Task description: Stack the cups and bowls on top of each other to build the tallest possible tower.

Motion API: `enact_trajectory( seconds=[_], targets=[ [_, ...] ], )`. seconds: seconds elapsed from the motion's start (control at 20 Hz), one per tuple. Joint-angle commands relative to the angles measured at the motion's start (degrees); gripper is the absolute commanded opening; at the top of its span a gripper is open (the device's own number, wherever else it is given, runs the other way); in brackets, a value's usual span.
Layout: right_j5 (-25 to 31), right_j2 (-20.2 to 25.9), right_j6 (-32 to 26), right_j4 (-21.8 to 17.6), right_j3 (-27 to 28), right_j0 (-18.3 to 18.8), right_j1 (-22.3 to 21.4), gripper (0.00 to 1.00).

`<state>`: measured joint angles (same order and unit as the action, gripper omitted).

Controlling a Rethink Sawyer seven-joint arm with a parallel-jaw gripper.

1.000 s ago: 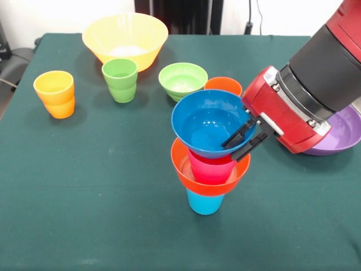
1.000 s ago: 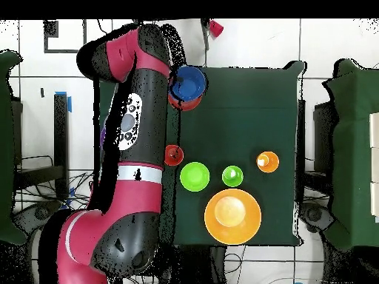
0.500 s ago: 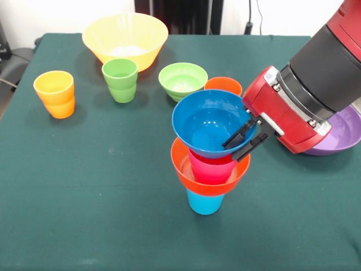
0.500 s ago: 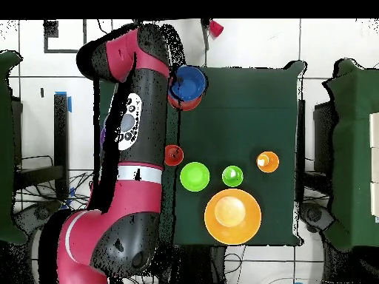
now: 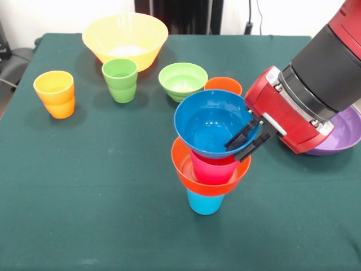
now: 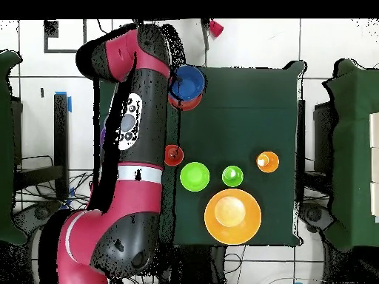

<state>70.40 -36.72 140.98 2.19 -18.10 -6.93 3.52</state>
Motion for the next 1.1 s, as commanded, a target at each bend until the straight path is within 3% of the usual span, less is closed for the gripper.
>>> enact_trajectory(
  seconds=[0.05,1.1],
  targets=[
    [-1.22,3.82,10.47,1.70,-3.10,1.00,0.37,0.00],
    [-3.19,4.54,7.05,1.17,-5.75,1.80,-0.64,0.00]
  ],
)
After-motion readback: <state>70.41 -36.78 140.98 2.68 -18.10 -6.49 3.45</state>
